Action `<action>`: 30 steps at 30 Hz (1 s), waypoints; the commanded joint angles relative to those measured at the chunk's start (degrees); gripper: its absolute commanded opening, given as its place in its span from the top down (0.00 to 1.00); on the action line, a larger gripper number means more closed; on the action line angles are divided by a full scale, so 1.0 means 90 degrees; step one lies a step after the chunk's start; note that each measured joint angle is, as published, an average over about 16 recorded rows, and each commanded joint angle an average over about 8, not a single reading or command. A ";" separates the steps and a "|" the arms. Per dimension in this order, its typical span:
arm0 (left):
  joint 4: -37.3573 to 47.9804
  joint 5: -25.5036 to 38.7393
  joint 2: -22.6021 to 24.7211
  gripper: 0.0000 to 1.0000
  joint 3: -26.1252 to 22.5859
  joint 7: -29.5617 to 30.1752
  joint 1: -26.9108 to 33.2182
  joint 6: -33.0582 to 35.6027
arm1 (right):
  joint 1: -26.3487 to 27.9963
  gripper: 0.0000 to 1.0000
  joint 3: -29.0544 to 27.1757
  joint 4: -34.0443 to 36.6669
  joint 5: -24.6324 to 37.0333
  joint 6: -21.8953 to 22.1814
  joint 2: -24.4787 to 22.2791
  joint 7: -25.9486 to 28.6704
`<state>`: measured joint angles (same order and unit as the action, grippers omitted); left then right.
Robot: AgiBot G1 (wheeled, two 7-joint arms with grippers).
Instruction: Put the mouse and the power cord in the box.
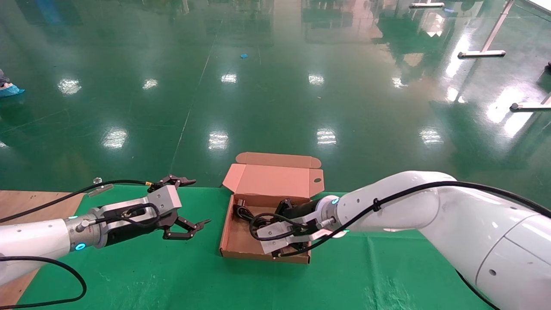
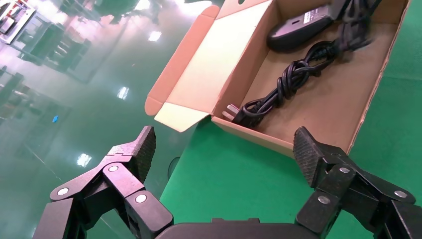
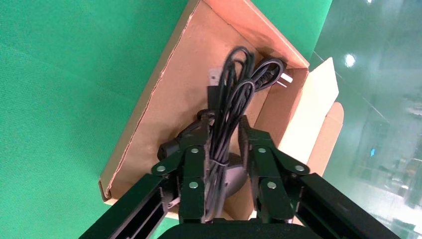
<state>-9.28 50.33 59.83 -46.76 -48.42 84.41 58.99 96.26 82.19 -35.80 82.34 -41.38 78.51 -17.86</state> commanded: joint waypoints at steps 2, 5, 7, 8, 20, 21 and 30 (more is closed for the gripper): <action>-0.0026 0.0019 -0.0003 0.00 -0.0015 0.0012 0.0001 -0.0017 | 0.0007 0.00 -0.0015 0.0011 0.0004 -0.0005 0.0000 0.0001; -0.0043 0.0034 -0.0006 0.00 -0.0025 0.0020 0.0001 -0.0028 | 0.0011 0.00 -0.0024 0.0019 0.0009 -0.0011 0.0000 0.0001; -0.0052 0.0042 -0.0007 0.00 -0.0030 0.0023 0.0002 -0.0037 | 0.0013 0.00 -0.0029 0.0023 0.0011 -0.0014 0.0000 0.0001; -0.0056 0.0046 -0.0008 0.00 -0.0032 0.0025 0.0002 -0.0041 | 0.0013 0.00 -0.0032 0.0025 0.0012 -0.0016 0.0000 0.0001; -0.0239 0.0048 -0.0072 0.00 0.0029 0.0174 -0.0055 0.0010 | -0.0167 0.00 -0.0394 -0.0166 -0.0196 -0.0258 -0.0230 0.0152; -0.0313 0.0038 -0.0101 0.00 0.0065 0.0242 -0.0081 0.0041 | -0.0220 0.00 -0.0494 -0.0224 -0.0258 -0.0325 -0.0297 0.0196; -0.1328 -0.0107 -0.0495 0.00 0.0562 0.1181 -0.0446 0.0475 | -0.0795 0.00 -0.1578 -0.0852 -0.0928 -0.1052 -0.1013 0.0667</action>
<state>-21.26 49.36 55.36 -41.69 -37.76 80.39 63.28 89.09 67.95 -43.49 73.96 -50.87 69.37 -11.84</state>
